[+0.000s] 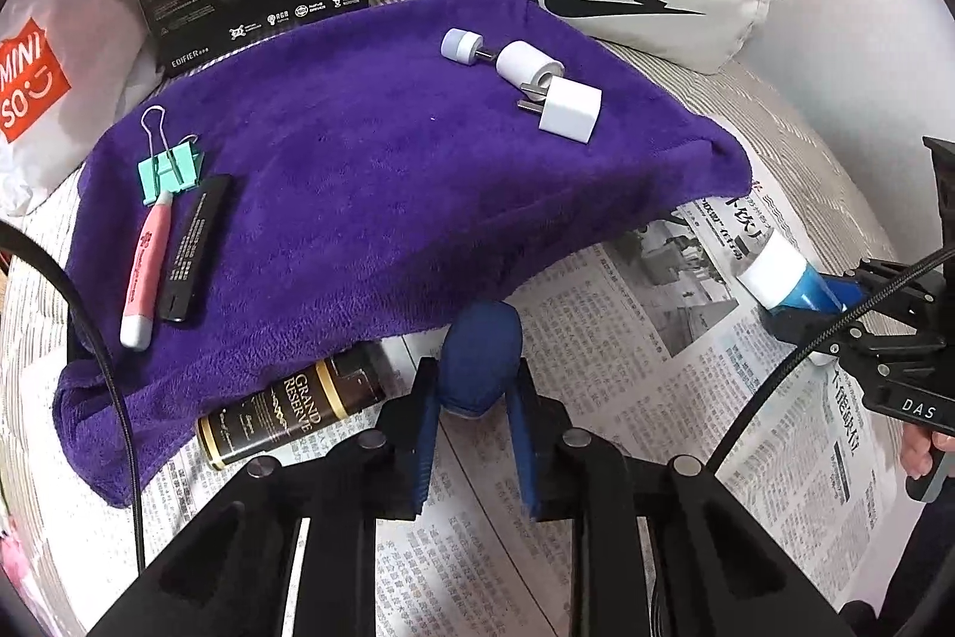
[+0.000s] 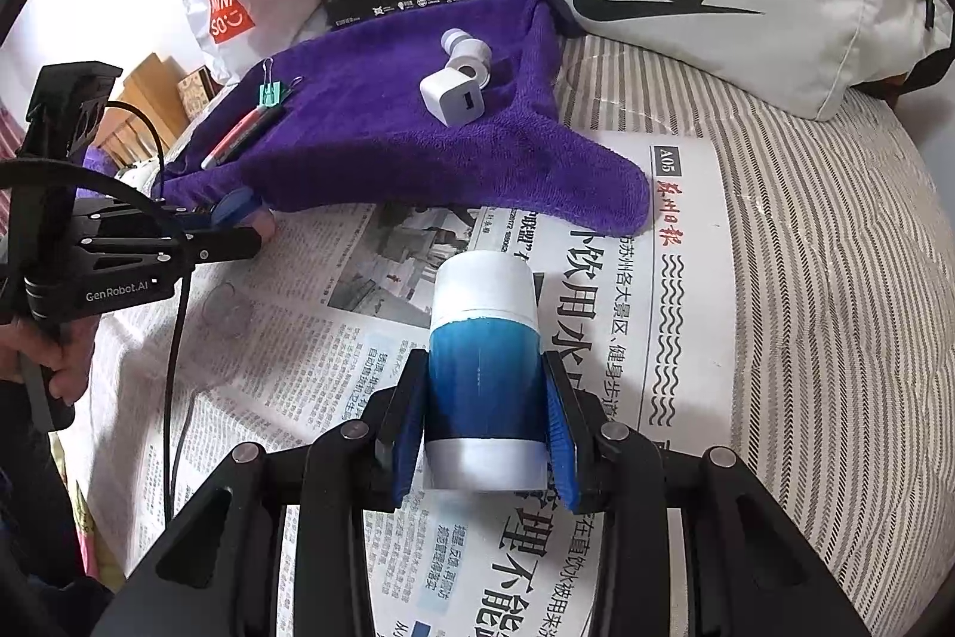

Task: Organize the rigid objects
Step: 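Carry the bottle and the puff onto the purple towel with both tools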

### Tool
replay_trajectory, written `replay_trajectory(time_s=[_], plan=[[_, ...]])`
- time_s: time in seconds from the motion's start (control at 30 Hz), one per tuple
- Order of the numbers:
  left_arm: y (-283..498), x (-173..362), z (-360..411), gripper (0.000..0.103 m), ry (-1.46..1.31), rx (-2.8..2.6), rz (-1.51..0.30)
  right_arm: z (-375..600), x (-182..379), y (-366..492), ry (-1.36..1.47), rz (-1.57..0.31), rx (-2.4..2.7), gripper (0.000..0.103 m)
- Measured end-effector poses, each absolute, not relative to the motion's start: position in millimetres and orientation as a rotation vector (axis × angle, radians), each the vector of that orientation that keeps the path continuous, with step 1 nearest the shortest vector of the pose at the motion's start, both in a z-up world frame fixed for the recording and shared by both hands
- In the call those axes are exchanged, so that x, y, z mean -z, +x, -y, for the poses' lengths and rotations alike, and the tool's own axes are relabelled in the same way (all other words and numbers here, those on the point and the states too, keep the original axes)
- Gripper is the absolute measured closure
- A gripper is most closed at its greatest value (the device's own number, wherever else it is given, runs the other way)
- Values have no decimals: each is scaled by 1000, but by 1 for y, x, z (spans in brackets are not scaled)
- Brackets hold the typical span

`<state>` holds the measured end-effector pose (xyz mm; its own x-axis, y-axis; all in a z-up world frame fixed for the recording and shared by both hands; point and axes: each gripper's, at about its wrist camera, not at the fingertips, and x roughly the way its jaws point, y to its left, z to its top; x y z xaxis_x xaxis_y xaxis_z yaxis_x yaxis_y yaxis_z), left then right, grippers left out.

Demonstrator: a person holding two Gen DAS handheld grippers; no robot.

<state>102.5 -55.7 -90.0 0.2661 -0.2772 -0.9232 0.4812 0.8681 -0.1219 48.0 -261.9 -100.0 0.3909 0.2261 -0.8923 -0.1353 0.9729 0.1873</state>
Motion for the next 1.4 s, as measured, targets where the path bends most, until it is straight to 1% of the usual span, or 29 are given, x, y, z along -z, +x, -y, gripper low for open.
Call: replay_trajectory(time_s=[0.37,0.9,1.4], plan=[[106,91,57,82,152,578,-1182,260,100,52,85,-1135,-212,67],[96,69,1,82,59,509,-1145,232,73,61,43,-1101,-288,67],[123,45,-36,82,56,443,-1114,209,53,97,28,-1052,-323,67]])
